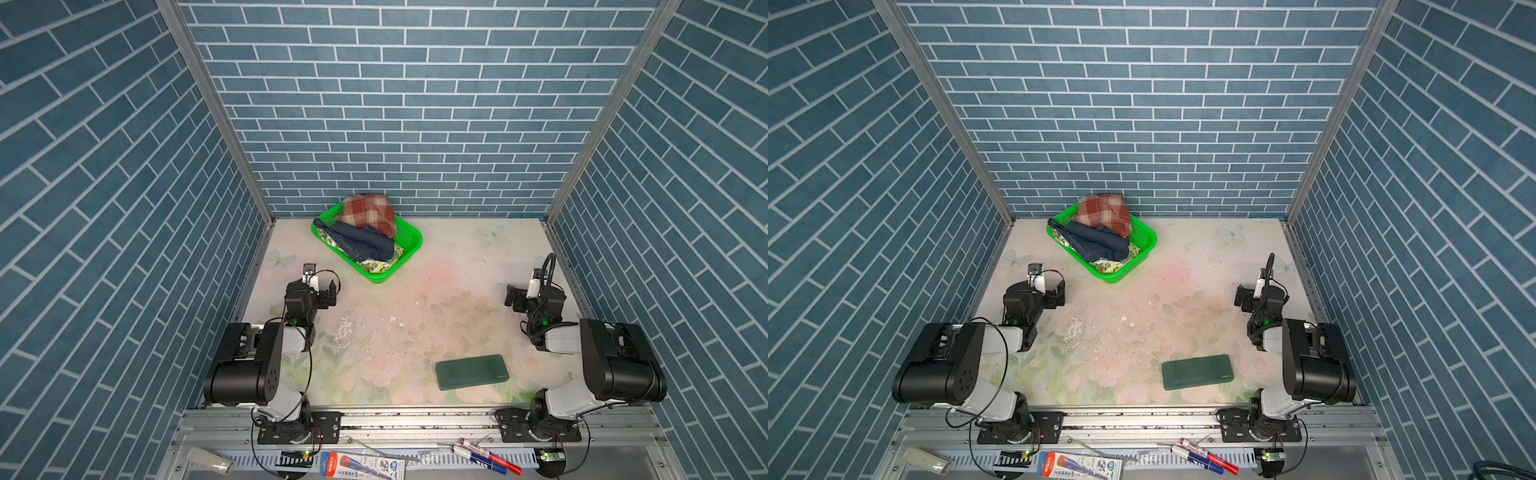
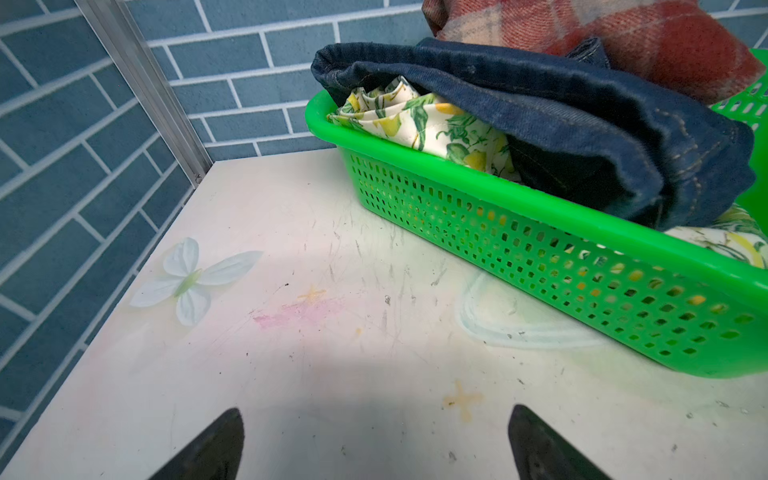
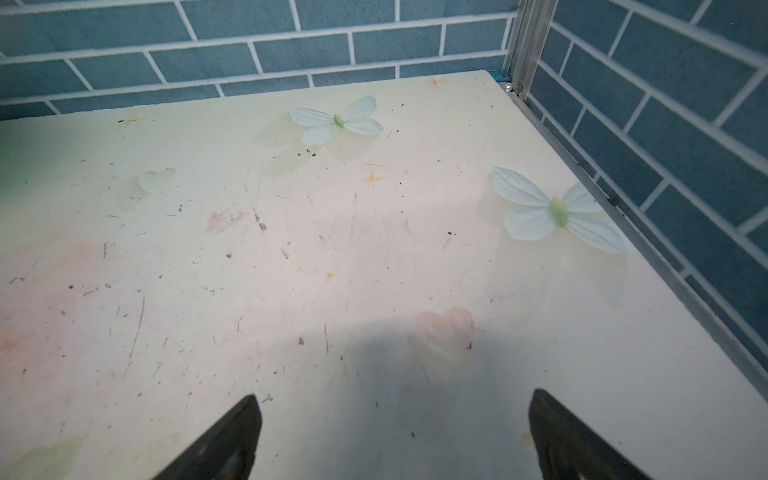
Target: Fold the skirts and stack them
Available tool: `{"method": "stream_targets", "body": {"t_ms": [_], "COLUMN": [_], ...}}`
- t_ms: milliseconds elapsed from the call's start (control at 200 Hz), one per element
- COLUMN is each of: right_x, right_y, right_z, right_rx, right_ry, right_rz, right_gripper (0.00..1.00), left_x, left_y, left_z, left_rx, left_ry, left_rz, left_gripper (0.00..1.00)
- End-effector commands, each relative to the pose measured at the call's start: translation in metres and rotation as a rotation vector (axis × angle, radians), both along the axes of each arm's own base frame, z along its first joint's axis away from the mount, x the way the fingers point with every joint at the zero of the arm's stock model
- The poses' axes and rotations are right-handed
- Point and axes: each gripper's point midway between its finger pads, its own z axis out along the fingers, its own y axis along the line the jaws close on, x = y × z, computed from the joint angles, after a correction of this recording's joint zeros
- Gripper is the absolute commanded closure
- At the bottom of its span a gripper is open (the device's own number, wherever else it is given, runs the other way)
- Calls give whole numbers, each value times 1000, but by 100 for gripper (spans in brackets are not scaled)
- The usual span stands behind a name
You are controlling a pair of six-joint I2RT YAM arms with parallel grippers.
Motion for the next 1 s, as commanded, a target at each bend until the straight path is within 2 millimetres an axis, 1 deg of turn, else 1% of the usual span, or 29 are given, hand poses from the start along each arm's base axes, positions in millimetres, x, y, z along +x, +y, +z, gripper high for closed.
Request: {"method": "stream_targets", "body": {"t_ms": [0, 255, 505, 995], "right_x": [13, 13, 14, 13], "right_y": [-2, -2, -2, -1], "right_z": [16, 15, 15, 15], "right_rx": [-25, -26, -26, -25], "right_ry": [-52, -48, -46, -47], "right_rz": [7, 6, 7, 10], "right_gripper": [1, 1, 1, 1], "left_x": [3, 3, 3, 4], "left_y": [-2, -2, 2, -1], "left_z": [3, 3, 2, 2], "left_rx": [6, 6, 6, 27], "left_ry": [-7, -6, 0, 2], "left_rz": [-9, -7, 18, 25], "left_gripper": [0, 0, 0, 0]}}
